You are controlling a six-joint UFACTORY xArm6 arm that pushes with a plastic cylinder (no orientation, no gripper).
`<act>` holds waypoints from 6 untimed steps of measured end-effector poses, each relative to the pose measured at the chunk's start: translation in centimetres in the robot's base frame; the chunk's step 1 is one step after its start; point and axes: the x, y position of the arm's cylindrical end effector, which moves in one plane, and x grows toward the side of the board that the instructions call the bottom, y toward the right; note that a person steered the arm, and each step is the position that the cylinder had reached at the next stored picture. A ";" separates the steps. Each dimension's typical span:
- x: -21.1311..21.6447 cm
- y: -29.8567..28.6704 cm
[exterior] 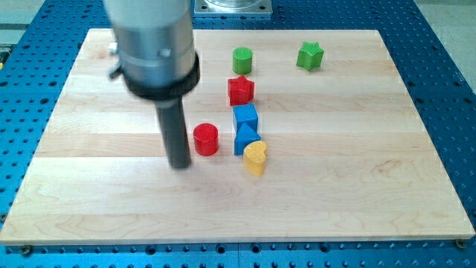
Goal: Place the red circle below the heart
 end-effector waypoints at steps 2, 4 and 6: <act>-8.1 0.5; -2.1 7.6; 0.4 8.3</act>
